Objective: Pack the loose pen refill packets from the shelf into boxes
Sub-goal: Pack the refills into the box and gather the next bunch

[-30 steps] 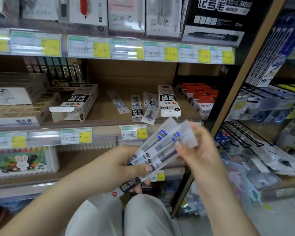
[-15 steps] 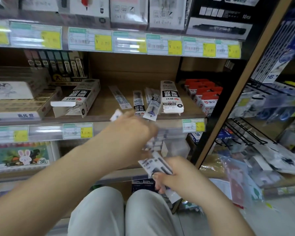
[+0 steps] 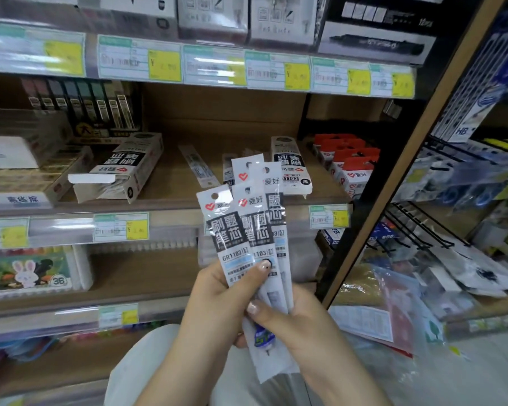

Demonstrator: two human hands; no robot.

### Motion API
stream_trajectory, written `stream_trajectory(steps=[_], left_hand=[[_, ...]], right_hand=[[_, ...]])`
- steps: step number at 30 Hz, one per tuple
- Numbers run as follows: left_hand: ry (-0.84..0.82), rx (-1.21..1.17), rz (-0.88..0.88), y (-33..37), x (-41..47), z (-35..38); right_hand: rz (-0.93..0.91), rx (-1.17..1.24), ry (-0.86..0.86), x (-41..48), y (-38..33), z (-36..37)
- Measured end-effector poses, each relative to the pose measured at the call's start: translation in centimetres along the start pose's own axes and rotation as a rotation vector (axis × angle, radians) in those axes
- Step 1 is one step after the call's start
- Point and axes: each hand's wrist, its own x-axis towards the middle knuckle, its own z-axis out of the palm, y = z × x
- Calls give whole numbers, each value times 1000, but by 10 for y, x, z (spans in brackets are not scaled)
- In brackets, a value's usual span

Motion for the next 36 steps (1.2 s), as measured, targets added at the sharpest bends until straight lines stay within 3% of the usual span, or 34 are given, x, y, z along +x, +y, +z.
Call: stream_trajectory(steps=[5,9,17,36], left_hand=[[15,31,-24,4,2,-8],[30,77,53,5,2,-10],[42,16,199,-2,3,-6],[-43,-182,80,2,2,-11]], right_hand=[[56,217,143,3,14,-1],[-13,21,180,7,19,1],[-146,-104,204,13,21,9],[-200,-54,252,8,22,15]])
